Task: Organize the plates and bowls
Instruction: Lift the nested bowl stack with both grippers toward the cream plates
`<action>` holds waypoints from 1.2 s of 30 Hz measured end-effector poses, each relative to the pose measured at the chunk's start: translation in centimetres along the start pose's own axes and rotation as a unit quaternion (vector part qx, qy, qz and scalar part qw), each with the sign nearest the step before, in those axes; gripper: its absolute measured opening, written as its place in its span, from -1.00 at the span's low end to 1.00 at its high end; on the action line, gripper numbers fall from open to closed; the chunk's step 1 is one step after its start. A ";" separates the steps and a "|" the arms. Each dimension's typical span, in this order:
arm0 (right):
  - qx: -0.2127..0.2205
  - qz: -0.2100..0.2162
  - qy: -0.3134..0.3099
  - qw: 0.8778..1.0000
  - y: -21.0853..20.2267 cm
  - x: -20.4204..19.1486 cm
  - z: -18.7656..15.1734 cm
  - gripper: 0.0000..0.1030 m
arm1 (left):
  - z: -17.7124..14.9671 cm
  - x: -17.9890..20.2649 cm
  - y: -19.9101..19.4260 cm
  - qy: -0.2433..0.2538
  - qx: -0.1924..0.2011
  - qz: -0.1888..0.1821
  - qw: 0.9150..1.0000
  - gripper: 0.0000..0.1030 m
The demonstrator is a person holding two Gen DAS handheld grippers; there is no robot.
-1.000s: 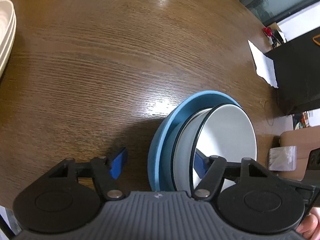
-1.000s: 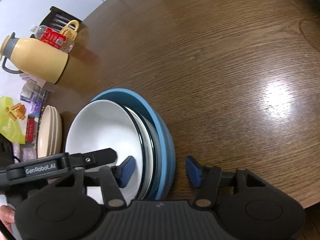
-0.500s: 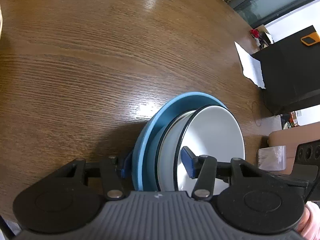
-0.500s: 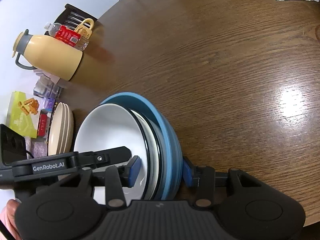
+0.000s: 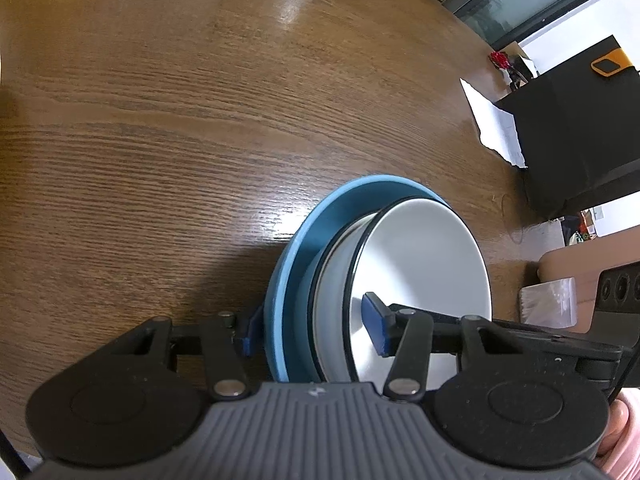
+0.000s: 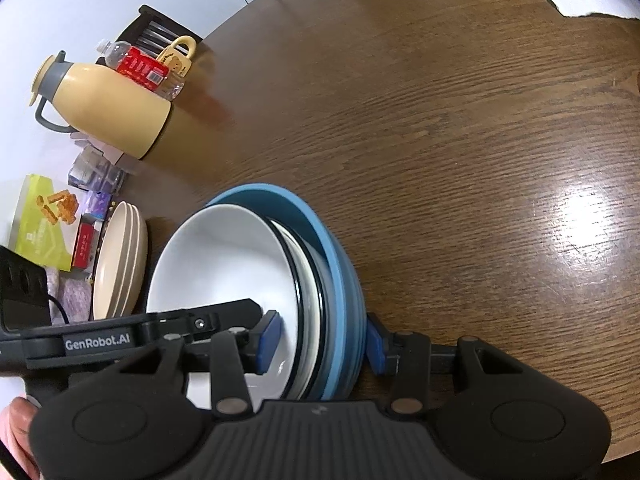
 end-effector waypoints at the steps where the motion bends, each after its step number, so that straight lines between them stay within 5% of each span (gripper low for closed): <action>1: 0.000 0.000 -0.002 1.000 0.0 0.0 0.0 -0.14 | 0.0 0.0 -0.1 0.001 0.001 0.000 1.000 -0.02; 36: 0.011 0.012 -0.056 0.998 1.0 -5.3 2.1 -0.14 | 0.9 -2.9 -4.8 -0.012 0.063 0.001 0.998 -0.02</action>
Point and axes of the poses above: each gripper's, at about its wrist camera, not at the fingertips, and y roughly the way its jaws point, x to its right, z to its top, the point moved 6 cm from there along y, roughly the way its jaws point, and after that the axes turned 15 degrees about -y, right-handed, at the moved point
